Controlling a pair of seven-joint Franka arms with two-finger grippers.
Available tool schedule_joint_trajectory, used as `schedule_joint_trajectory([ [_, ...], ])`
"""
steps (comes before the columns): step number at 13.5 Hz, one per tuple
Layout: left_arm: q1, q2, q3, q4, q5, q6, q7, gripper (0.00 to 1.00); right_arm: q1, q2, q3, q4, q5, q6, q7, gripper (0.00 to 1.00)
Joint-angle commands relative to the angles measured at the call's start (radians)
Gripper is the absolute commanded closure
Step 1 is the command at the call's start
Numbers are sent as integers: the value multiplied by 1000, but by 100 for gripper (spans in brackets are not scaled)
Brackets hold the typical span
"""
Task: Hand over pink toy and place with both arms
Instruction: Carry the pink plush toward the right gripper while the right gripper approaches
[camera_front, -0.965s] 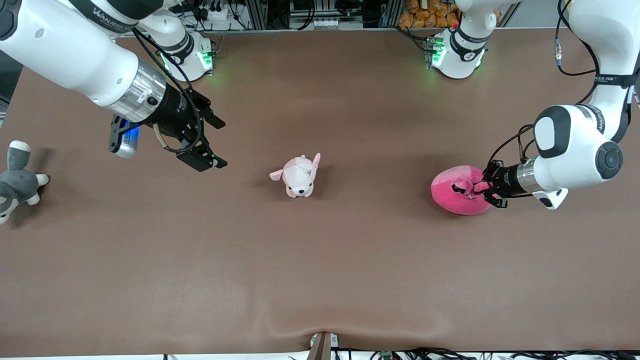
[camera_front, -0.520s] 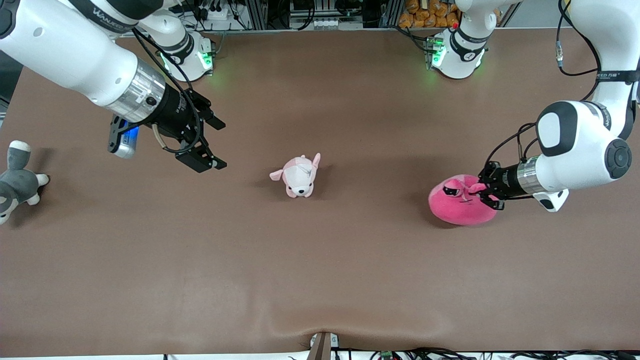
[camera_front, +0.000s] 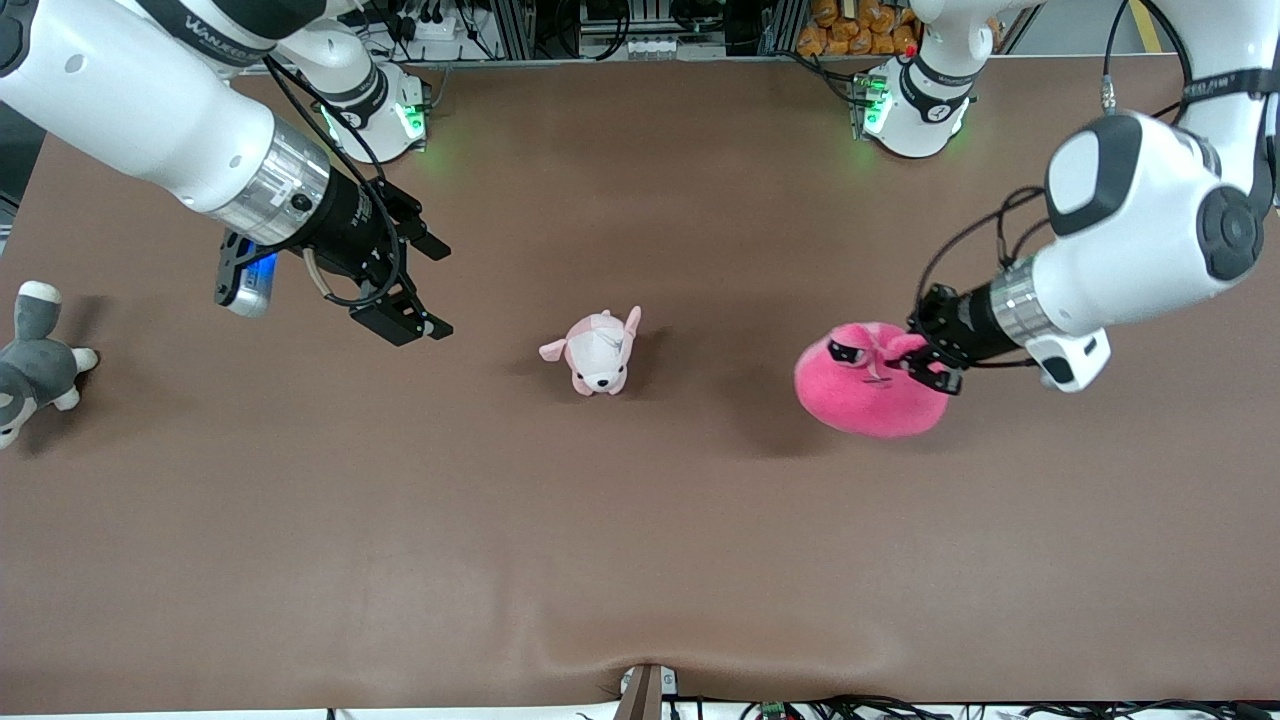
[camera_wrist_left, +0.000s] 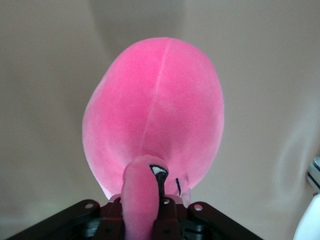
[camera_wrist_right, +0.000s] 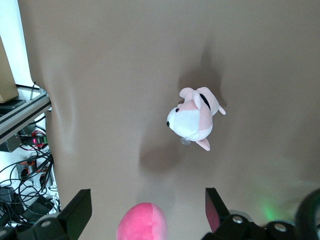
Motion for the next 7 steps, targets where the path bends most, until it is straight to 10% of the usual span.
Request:
schedule_joint_trajectory([
  [1,-37,32,-80,97,-1,-17,-154,100,26,19,-7,16,71,-1,26,0],
  [7,-263,86,-80,171,-1,61,-418,100,197,79,-10,16,106,91,168,0],
])
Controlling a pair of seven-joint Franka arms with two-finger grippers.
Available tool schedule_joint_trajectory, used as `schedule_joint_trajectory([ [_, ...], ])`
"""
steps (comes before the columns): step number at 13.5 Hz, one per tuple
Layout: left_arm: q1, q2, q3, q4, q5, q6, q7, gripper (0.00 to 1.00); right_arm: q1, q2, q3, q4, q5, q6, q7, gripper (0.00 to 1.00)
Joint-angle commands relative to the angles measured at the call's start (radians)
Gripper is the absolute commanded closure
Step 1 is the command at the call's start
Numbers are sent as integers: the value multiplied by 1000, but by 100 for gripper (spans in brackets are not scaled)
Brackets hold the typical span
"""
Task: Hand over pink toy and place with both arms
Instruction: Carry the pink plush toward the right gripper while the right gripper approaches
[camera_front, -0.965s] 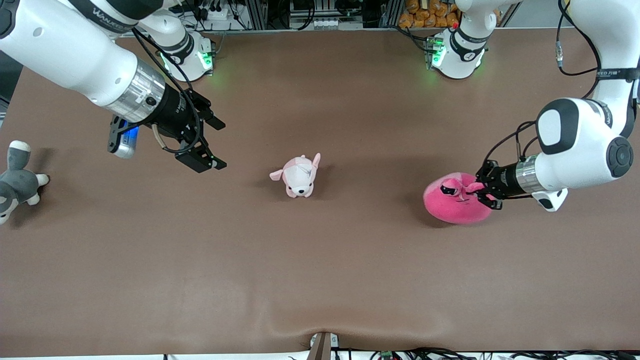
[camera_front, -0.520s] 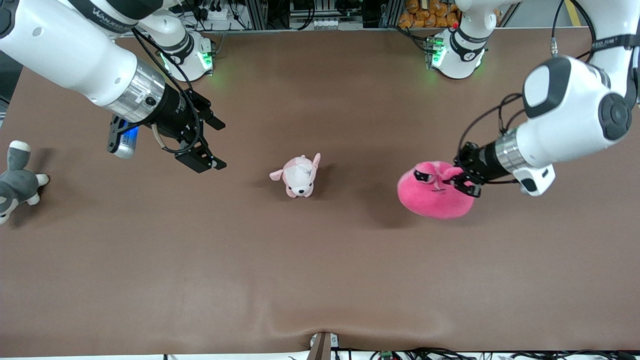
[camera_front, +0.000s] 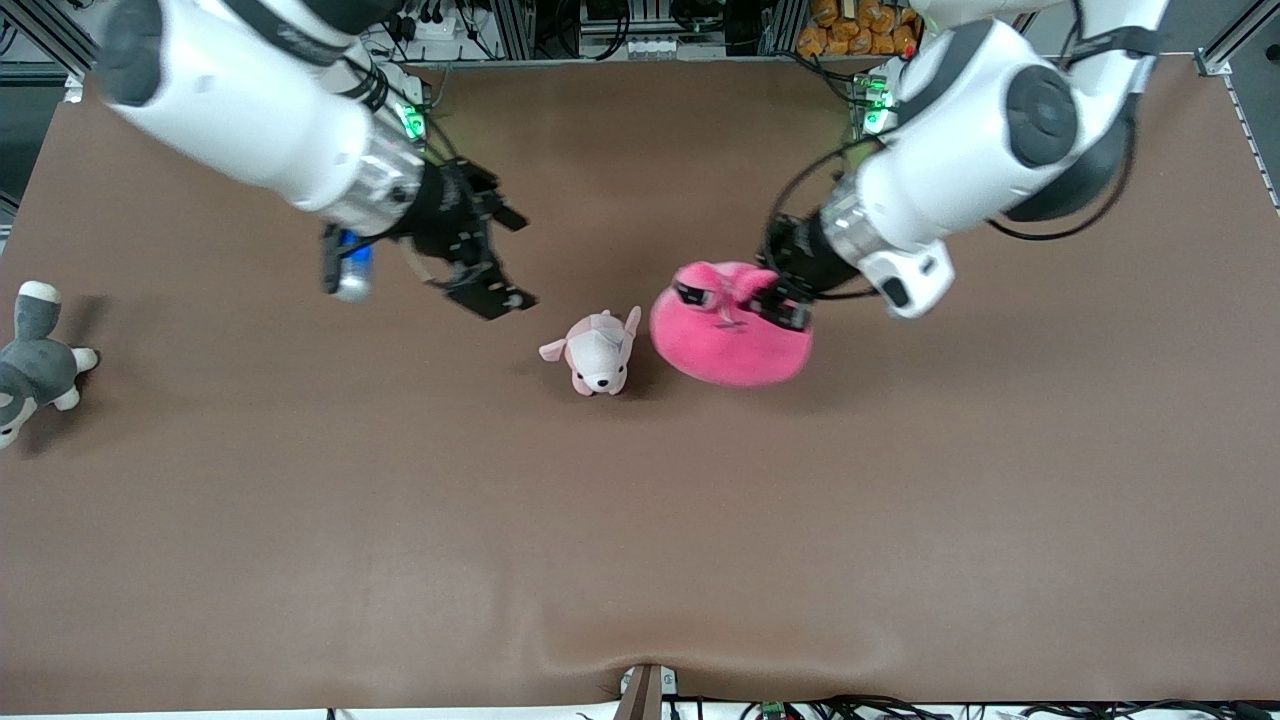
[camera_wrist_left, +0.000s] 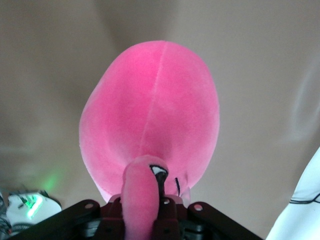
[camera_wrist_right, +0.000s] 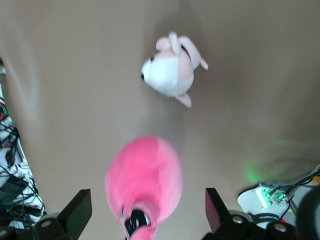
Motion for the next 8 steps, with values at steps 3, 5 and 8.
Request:
schedule_joint_trajectory([
  [3,-92,72,0,48,-1,34,-102,100,130,93,-14,14,-26,48,126,0],
  [5,-113,80,0,48,-7,63,-139,100,165,128,-14,17,-101,48,151,15],
  [8,-120,77,0,57,-11,64,-146,100,168,142,-15,12,-134,48,157,66],
])
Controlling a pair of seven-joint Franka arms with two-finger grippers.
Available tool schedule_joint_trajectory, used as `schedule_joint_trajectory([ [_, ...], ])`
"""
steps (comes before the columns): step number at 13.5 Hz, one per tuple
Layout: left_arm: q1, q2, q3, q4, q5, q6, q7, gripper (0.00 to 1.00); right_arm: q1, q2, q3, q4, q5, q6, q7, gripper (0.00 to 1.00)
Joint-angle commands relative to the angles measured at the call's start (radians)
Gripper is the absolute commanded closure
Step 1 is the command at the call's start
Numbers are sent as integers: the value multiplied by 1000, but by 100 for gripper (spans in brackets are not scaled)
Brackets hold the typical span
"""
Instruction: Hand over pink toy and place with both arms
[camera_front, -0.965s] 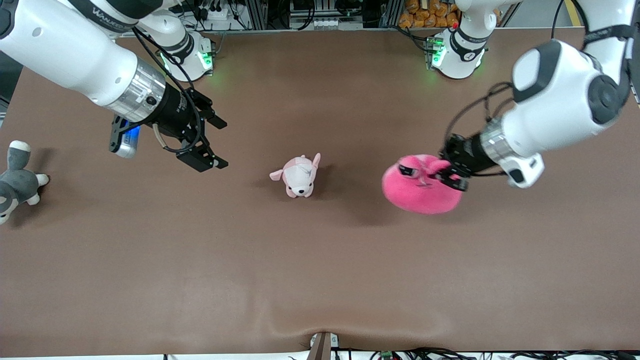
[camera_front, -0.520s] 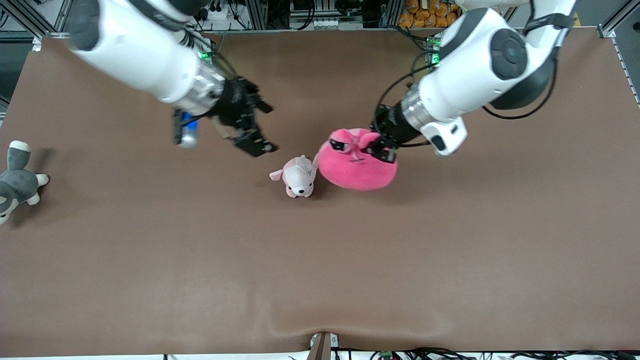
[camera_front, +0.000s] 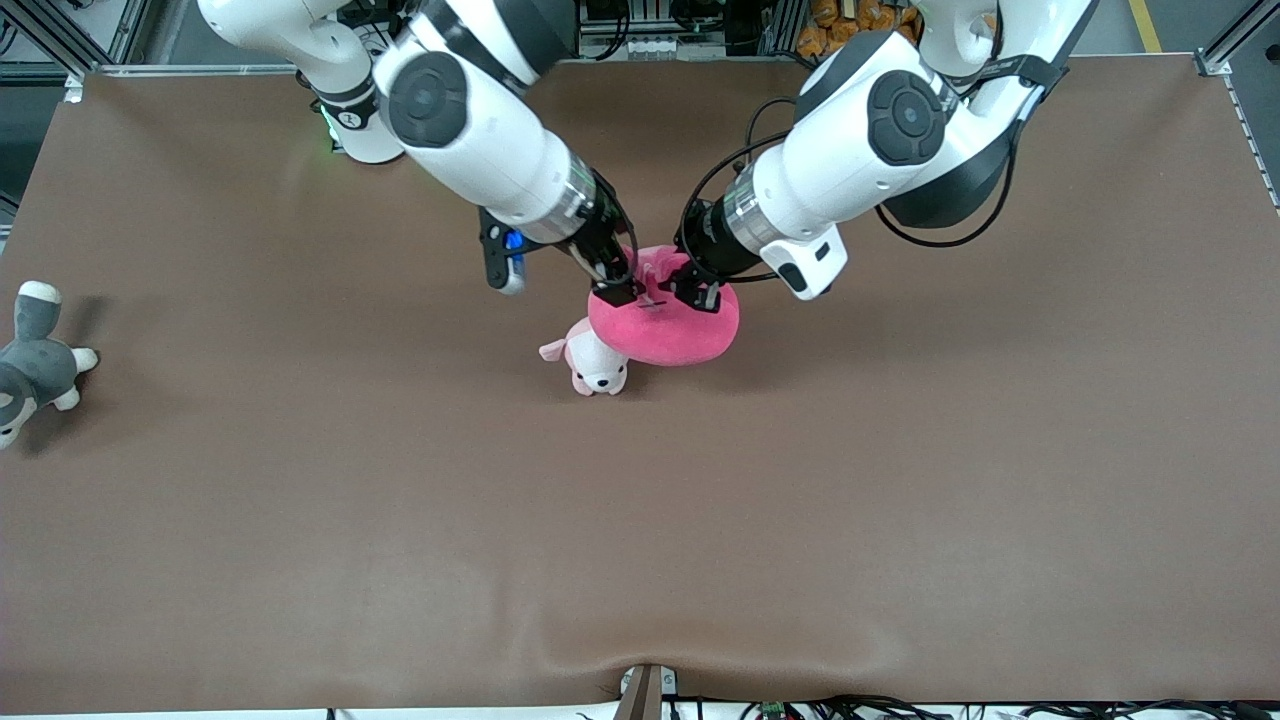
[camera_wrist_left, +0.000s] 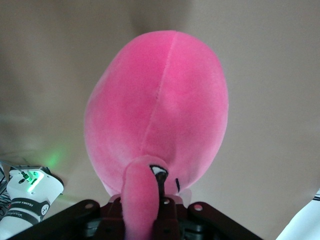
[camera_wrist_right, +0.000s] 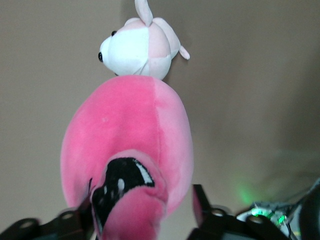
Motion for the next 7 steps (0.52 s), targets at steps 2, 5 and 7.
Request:
schedule_joint_trajectory([
  [2,-5,8,0,46,-13,-4,-23,100,-11,7,-16,14,-23,-12,28,67],
  [5,-5,6,0,54,-16,-4,-23,100,-20,9,-18,16,-51,-12,30,69],
  [7,7,-3,0,54,-15,-6,-47,91,-20,7,-18,19,-77,-13,31,72],
])
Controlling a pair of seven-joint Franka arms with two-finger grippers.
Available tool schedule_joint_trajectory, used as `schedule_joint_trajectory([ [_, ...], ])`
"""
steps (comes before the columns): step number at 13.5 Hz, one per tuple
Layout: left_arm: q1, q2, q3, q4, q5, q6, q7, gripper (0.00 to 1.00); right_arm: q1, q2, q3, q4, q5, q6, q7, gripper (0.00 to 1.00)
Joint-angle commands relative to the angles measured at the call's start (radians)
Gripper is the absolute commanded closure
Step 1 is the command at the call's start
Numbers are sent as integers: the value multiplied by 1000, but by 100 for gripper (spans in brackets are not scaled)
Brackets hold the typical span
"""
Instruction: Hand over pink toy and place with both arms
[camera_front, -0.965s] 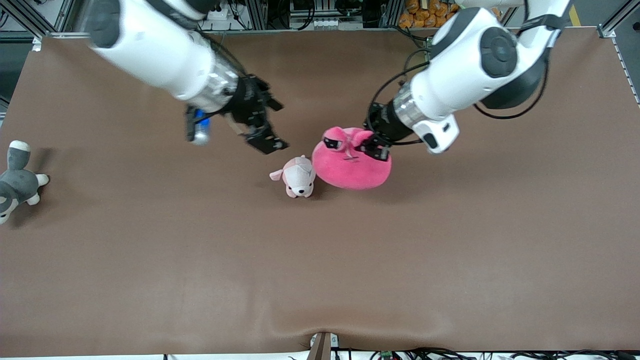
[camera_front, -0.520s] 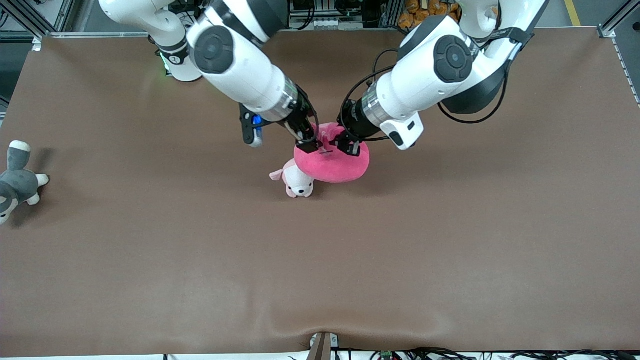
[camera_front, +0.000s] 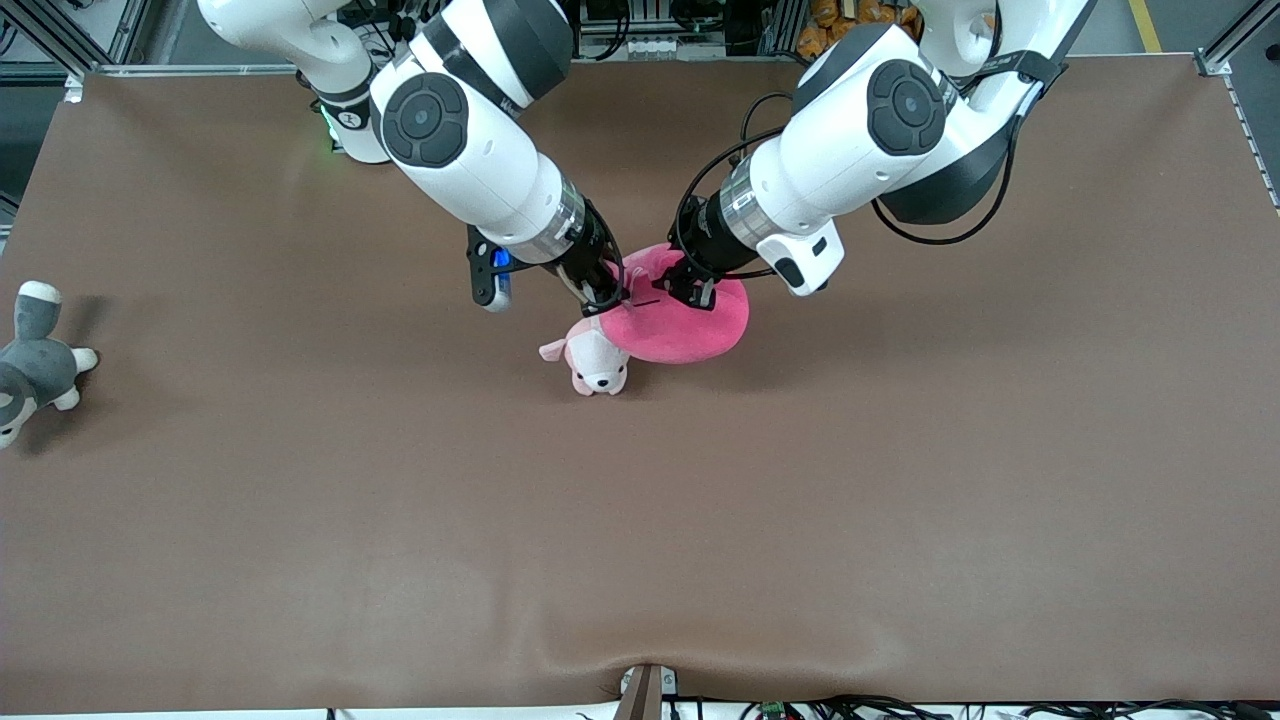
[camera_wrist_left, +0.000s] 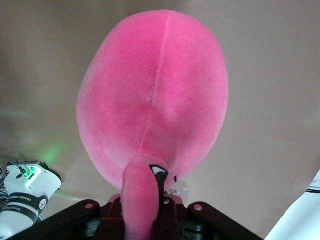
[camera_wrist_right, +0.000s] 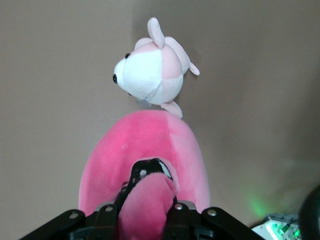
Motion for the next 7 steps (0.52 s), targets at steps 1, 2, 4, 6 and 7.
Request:
schedule_joint_trajectory([
  [1,16,-10,0,33,-18,-14,-43,25,-10,4,5,12,-46,-13,26,72],
  [2,20,-13,2,42,-16,-25,-43,0,-10,4,4,13,-47,-13,26,73],
  [4,41,-17,7,77,-15,-77,-42,0,-13,3,4,14,-47,-13,26,74],
  [6,102,-25,7,119,2,-190,-5,0,-14,1,-4,16,-47,-15,26,74],
  [7,150,-28,5,146,2,-253,56,0,-17,0,-16,25,-46,-18,26,74],
])
